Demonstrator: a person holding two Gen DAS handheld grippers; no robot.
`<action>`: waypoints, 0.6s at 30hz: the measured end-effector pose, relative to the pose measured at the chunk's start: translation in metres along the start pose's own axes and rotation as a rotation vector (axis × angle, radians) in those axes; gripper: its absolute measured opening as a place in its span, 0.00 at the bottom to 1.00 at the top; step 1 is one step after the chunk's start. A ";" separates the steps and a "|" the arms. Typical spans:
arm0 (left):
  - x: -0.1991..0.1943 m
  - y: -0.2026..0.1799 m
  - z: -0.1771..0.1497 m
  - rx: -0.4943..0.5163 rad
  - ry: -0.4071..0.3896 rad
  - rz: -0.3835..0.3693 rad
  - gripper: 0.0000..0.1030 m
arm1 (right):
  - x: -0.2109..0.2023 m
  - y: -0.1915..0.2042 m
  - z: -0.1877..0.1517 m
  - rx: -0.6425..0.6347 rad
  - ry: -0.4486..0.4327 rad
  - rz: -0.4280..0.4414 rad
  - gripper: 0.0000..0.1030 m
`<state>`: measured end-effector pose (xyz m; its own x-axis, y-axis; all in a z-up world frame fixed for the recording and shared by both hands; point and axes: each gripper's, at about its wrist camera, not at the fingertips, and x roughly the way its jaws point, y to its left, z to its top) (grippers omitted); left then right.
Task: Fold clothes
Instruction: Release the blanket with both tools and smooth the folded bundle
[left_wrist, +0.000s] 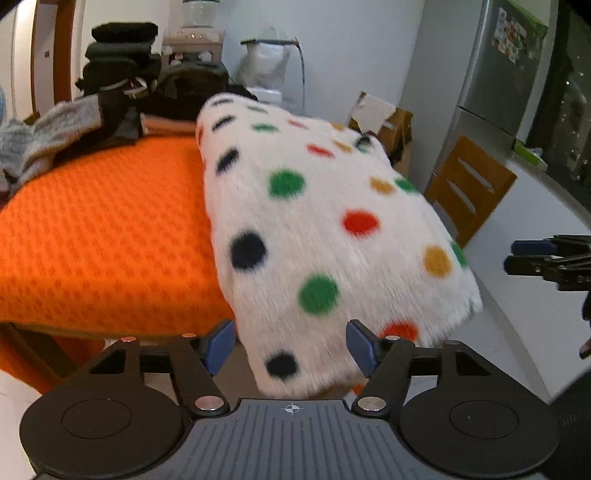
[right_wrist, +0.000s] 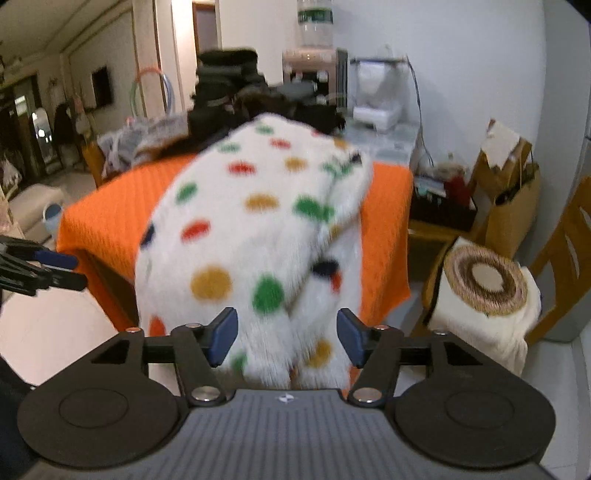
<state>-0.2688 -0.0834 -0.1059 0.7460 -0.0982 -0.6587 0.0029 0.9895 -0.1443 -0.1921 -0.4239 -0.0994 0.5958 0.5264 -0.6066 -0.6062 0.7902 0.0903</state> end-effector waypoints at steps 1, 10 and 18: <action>0.001 0.003 0.007 -0.001 -0.009 0.007 0.67 | 0.002 0.001 0.007 0.001 -0.014 0.010 0.65; 0.022 0.048 0.066 -0.050 -0.082 0.079 0.86 | 0.063 0.010 0.077 -0.019 -0.037 0.070 0.71; 0.073 0.108 0.115 -0.069 -0.089 0.060 0.97 | 0.127 -0.009 0.099 0.152 -0.025 0.007 0.93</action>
<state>-0.1378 0.0289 -0.0843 0.7995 -0.0262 -0.6001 -0.0871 0.9834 -0.1590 -0.0592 -0.3333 -0.0991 0.6057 0.5382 -0.5861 -0.5247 0.8239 0.2144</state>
